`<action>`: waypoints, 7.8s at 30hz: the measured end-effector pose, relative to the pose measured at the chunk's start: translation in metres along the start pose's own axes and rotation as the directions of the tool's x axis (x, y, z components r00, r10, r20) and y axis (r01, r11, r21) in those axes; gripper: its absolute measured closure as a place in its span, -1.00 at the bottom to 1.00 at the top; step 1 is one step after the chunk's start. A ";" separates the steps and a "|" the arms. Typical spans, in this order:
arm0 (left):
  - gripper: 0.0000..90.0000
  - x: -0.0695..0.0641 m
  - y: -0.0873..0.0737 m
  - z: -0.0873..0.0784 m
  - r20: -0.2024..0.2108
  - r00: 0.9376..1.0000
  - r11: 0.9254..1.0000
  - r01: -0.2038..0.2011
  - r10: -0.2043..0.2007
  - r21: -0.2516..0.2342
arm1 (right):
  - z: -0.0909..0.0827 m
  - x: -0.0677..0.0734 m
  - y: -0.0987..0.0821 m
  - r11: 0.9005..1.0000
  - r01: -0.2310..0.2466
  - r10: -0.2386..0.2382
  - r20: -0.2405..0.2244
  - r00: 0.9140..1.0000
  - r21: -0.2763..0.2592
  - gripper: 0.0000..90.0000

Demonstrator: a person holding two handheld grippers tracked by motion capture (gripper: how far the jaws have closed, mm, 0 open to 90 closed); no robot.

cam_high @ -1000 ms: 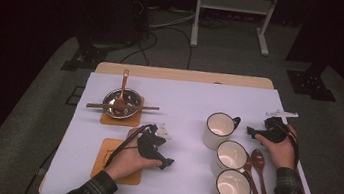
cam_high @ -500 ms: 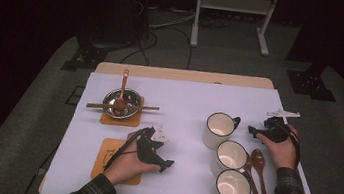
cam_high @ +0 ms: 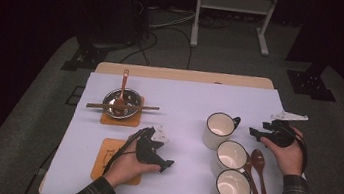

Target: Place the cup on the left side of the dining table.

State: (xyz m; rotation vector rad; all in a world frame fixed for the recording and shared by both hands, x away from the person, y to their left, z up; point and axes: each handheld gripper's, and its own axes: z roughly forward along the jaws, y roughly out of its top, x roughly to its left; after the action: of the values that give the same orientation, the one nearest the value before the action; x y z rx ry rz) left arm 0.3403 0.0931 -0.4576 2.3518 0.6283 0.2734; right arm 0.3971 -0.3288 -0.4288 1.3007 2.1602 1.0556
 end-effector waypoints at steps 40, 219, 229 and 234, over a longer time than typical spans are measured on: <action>-0.88 0.000 0.000 0.000 0.000 1.000 1.000 0.002 -0.002 0.001 | 0.038 0.038 0.033 0.998 0.068 -0.070 -0.161 0.984 -0.018 0.77; -0.96 0.041 0.112 0.069 0.027 0.999 0.929 0.052 -0.045 -0.367 | 0.056 -0.008 0.000 0.998 -0.008 0.005 0.043 0.999 0.058 -0.65; -0.95 0.041 0.114 0.079 0.022 0.999 0.925 0.035 -0.029 -0.378 | 0.056 -0.008 0.000 0.998 -0.009 0.007 0.041 0.999 0.057 -0.64; -0.94 0.041 0.115 0.078 0.022 0.999 0.932 0.030 -0.024 -0.362 | 0.056 -0.008 0.000 0.998 -0.010 0.007 0.041 0.999 0.057 -0.65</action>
State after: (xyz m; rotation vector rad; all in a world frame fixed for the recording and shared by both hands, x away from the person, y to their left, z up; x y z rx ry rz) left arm 0.4455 -0.0055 -0.4384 1.9866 0.5489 0.3268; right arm 0.4389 -0.3138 -0.4646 1.3464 2.1712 0.9678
